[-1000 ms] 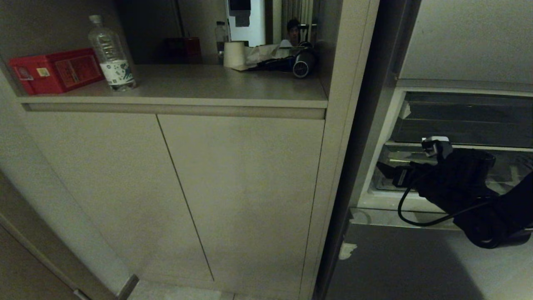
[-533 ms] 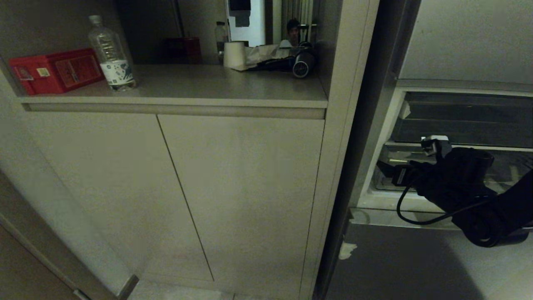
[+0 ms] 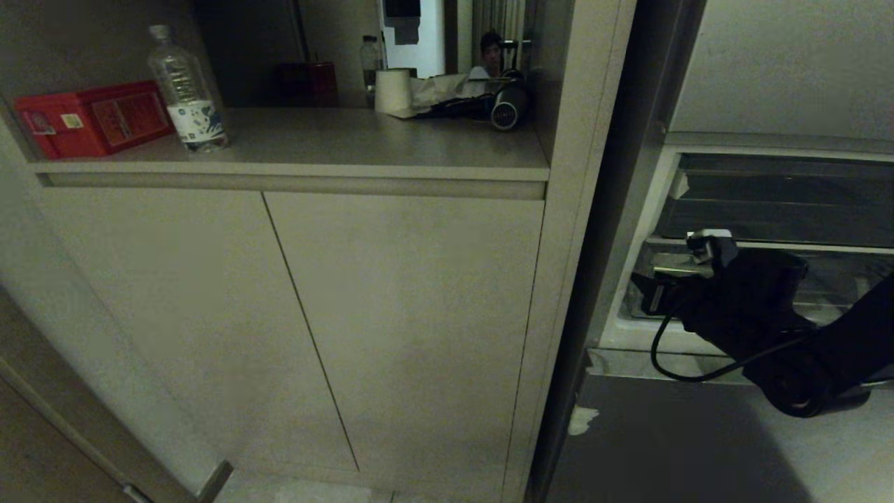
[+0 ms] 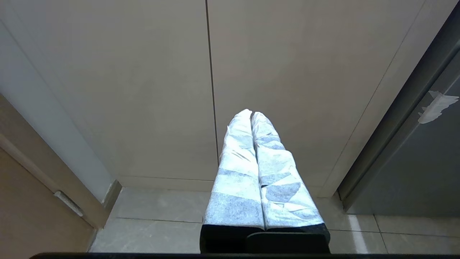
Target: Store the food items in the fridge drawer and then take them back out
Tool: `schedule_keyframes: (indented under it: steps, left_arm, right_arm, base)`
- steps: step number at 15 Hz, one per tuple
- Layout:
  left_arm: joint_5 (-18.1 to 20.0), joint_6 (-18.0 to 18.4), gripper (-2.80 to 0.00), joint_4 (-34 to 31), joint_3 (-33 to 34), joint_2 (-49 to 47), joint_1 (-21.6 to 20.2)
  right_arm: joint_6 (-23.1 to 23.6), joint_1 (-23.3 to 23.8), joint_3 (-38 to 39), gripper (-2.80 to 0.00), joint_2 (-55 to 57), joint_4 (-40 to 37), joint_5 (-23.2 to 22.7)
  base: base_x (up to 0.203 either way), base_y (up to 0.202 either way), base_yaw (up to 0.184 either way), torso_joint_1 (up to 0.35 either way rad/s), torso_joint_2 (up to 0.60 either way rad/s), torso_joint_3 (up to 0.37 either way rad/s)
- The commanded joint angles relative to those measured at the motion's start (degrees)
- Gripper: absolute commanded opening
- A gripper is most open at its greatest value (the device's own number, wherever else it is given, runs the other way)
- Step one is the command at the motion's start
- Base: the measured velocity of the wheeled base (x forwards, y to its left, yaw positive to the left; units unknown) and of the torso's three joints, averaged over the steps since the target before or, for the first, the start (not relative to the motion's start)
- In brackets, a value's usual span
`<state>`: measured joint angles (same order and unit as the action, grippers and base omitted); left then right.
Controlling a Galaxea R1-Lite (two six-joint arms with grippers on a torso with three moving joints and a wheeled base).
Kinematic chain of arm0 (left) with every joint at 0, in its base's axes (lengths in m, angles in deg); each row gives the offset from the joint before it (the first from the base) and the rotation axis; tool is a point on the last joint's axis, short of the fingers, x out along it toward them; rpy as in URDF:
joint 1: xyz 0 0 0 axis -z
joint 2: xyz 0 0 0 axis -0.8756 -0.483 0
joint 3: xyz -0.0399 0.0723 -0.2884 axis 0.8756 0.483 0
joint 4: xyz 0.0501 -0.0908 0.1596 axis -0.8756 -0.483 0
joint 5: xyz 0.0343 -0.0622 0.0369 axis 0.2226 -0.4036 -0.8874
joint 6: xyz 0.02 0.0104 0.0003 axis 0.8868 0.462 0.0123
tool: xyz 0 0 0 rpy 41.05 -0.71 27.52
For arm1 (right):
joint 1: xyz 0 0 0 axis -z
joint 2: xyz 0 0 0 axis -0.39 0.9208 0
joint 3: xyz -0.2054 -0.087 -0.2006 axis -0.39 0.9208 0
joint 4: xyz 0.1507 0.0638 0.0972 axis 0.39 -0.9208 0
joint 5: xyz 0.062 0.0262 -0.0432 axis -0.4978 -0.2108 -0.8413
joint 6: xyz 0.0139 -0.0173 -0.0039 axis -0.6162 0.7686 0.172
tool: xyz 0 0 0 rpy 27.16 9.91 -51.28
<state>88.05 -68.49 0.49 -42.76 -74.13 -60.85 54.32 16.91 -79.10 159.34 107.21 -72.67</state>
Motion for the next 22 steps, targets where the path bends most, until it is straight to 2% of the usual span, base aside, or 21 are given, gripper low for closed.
schedule_keyframes:
  steps: [1, 2, 8, 20, 21, 22]
  left_arm:
    - [-0.02, 0.0, -2.8, -0.02, -0.01, -0.08, 0.0]
    - [-0.02, 0.0, -2.8, -0.02, -0.01, -0.08, 0.02]
    - [-0.02, 0.0, -2.8, -0.02, -0.01, -0.08, 0.04]
    - [-0.02, 0.0, -2.8, -0.02, -0.01, -0.08, 0.06]
    - [-0.02, 0.0, -2.8, -0.02, -0.01, -0.08, 0.0]
    - [-0.02, 0.0, -2.8, -0.02, -0.01, -0.08, 0.0]
  right_arm:
    - [0.02, -2.88, -1.35, -2.8, 1.25, 0.44, 2.53]
    - [-0.02, -3.55, -2.03, -2.8, 1.77, 0.44, 3.88]
    - [-0.06, -3.65, 0.08, -2.8, -0.78, 0.53, 4.39]
    - [-0.38, -3.8, 19.22, -2.8, -15.16, 0.62, 4.43]
    - [-0.36, -3.78, 20.33, -0.55, -15.99, 0.56, 4.45]
    - [-0.37, -3.77, 21.36, 0.0, -16.88, 0.54, 4.47]
  base:
    - [0.0, 0.0, 0.0, 0.0, 0.0, 0.0]
    - [0.0, 0.0, 0.0, 0.0, 0.0, 0.0]
    - [0.0, 0.0, 0.0, 0.0, 0.0, 0.0]
    - [0.0, 0.0, 0.0, 0.0, 0.0, 0.0]
    - [0.0, 0.0, 0.0, 0.0, 0.0, 0.0]
    - [0.0, 0.0, 0.0, 0.0, 0.0, 0.0]
